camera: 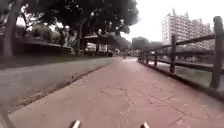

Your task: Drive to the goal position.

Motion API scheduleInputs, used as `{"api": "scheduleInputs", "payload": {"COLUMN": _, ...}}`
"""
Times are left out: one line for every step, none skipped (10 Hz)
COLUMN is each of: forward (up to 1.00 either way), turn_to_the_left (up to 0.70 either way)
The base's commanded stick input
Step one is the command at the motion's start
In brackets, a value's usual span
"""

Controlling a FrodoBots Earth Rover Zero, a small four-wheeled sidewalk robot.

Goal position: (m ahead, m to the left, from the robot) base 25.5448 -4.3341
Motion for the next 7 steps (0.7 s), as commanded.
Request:
{"api": "scheduleInputs", "payload": {"forward": 0.7, "turn_to_the_left": -0.2}}
{"api": "scheduleInputs", "payload": {"forward": 0.7, "turn_to_the_left": -0.11}}
{"api": "scheduleInputs", "payload": {"forward": 0.7, "turn_to_the_left": -0.04}}
{"api": "scheduleInputs", "payload": {"forward": 0.7, "turn_to_the_left": 0.0}}
{"api": "scheduleInputs", "payload": {"forward": 0.7, "turn_to_the_left": 0.0}}
{"api": "scheduleInputs", "payload": {"forward": 0.7, "turn_to_the_left": 0.0}}
{"api": "scheduleInputs", "payload": {"forward": 0.7, "turn_to_the_left": 0.0}}
